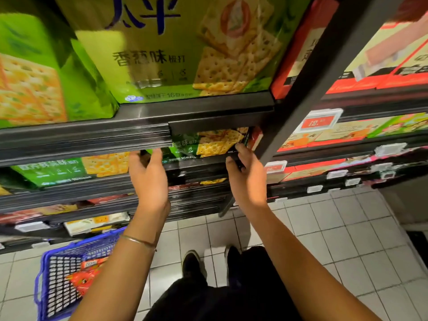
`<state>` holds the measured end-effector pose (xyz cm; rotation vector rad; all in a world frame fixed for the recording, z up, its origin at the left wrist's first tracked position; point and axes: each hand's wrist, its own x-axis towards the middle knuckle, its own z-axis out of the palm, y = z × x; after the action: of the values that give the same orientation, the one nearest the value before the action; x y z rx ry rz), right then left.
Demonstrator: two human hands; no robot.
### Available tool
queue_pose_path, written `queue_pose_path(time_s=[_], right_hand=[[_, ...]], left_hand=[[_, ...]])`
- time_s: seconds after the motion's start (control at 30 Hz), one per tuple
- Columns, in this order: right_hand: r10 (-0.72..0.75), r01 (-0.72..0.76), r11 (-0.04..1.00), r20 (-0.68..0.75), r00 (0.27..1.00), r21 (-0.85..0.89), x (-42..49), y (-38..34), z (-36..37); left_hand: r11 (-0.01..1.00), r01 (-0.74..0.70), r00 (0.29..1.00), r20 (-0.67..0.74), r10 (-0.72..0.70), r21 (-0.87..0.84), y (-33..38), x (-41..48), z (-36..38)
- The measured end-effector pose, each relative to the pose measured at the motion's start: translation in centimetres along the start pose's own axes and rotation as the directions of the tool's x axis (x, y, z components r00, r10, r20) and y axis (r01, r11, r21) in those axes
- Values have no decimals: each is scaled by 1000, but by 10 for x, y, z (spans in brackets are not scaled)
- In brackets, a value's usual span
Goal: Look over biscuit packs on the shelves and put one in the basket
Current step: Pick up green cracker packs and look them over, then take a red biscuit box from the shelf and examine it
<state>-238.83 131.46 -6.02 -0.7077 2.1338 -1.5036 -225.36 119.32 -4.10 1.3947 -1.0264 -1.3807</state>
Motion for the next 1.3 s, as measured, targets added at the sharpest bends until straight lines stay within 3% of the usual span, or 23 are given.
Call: queue_pose_path(time_s=[0.13, 0.23, 0.37, 0.47, 0.53, 0.6, 0.67, 0.77, 0.83, 1.0, 1.3], right_hand=[[-87, 88, 996, -64, 994, 7, -6, 23, -38], [-89, 86, 996, -195, 977, -25, 2, 31, -76], [-84, 63, 994, -241, 967, -94, 29, 38, -133], [-339, 251, 917, -276, 899, -309, 57, 34, -169], [-475, 346, 807, -179, 861, -479, 75, 34, -181], [-497, 364, 690, -45, 866, -625, 90, 32, -190], [-460, 394, 612, 97, 883, -685, 97, 32, -195], [-379, 427, 549, 242, 893, -719, 100, 34, -201], [-412, 440, 515, 237, 880, -736, 101, 35, -206], [-445, 444, 465, 232, 865, -766, 101, 35, -214], [-461, 455, 538, 204, 864, -709, 109, 39, -224]], left_hand=[[989, 141, 989, -36, -143, -52, -16, -22, 17], [979, 201, 978, 56, -201, 2, -30, -55, 36], [960, 239, 932, 242, -269, 147, -45, -110, 74], [889, 438, 807, 377, -455, 137, -48, -140, 110], [802, 584, 693, 439, -572, 125, -51, -150, 131], [736, 664, 594, 506, -625, 131, -54, -156, 152], [677, 734, 548, 532, -645, 65, -54, -161, 170], [647, 761, 577, 515, -634, -56, -51, -169, 186], [626, 767, 592, 531, -606, -140, -50, -172, 195], [646, 729, 672, 409, -617, -224, -50, -178, 202], [691, 678, 726, 374, -577, -250, -43, -183, 209]])
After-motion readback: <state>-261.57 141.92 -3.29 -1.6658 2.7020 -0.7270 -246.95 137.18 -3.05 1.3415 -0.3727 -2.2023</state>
